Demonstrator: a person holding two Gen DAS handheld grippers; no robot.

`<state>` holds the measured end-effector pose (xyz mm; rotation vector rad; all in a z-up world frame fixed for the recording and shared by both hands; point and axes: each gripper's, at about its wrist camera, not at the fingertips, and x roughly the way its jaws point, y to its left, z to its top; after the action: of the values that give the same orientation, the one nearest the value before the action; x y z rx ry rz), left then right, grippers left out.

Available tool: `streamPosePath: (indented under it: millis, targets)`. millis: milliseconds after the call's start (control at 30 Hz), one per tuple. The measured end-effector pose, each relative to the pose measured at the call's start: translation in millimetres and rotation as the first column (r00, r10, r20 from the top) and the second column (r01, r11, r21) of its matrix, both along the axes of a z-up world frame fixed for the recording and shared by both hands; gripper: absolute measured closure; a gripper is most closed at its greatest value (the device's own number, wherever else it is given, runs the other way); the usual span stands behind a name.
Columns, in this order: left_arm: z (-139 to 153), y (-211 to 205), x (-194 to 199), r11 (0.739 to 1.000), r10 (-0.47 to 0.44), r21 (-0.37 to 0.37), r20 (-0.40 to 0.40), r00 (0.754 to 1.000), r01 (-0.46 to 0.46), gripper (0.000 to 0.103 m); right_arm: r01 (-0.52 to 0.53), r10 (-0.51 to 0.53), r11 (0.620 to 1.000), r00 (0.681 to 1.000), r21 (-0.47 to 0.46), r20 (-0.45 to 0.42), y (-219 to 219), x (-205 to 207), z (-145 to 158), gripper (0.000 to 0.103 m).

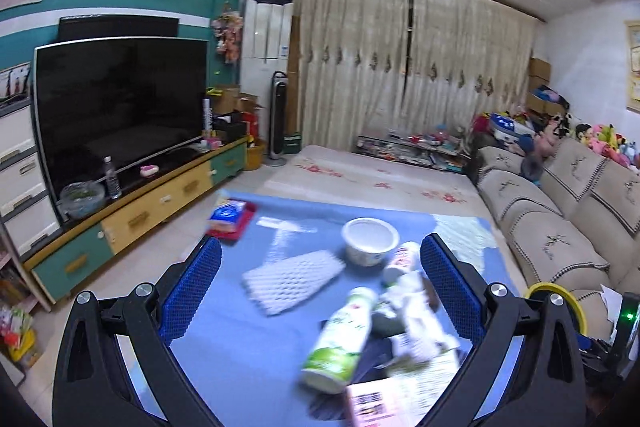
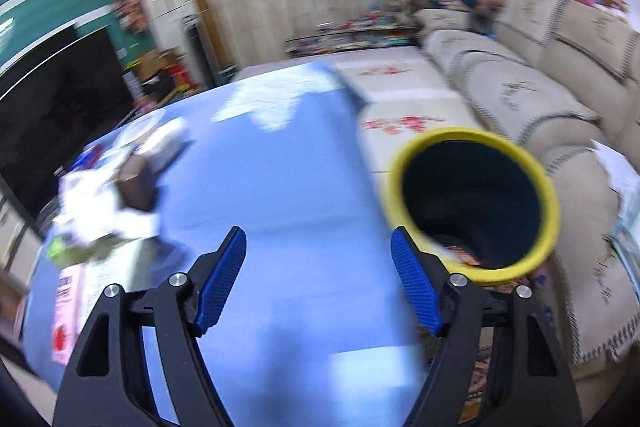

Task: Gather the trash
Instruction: 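Reach the right gripper to the white cardboard box and grasp it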

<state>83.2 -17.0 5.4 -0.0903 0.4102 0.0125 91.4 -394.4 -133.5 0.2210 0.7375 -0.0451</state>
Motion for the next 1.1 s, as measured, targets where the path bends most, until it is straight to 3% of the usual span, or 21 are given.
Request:
streamPosePath:
  millis: [200, 367, 467, 1100]
  targets:
    - [-17.7, 30.7, 0.3, 1.0, 0.014, -0.015, -0.034, 0.999, -0.014, 0.005, -0.218, 0.218, 0.976, 0.976, -0.028, -0.006, 88.4, -8.9, 5.4, 0.032]
    - [-25.9, 29.0, 1.9, 0.999, 0.01, -0.037, -0.052, 0.999, -0.012, 0.005, -0.306, 0.304, 0.949, 0.952, -0.071, -0.04, 121.3, -22.8, -5.2, 0.03]
    - [-29.1, 26.5, 7.3, 0.999, 0.011, -0.043, -0.066, 0.998, -0.014, 0.005, -0.331, 0.326, 0.939, 0.943, -0.098, -0.063, 131.5, -27.9, -15.9, 0.025]
    - [-31.5, 12.2, 8.0, 0.999, -0.016, -0.039, -0.079, 0.997, 0.013, 0.005, -0.422, 0.41, 0.899, 0.905, -0.117, -0.112, 162.8, -29.8, -45.4, 0.017]
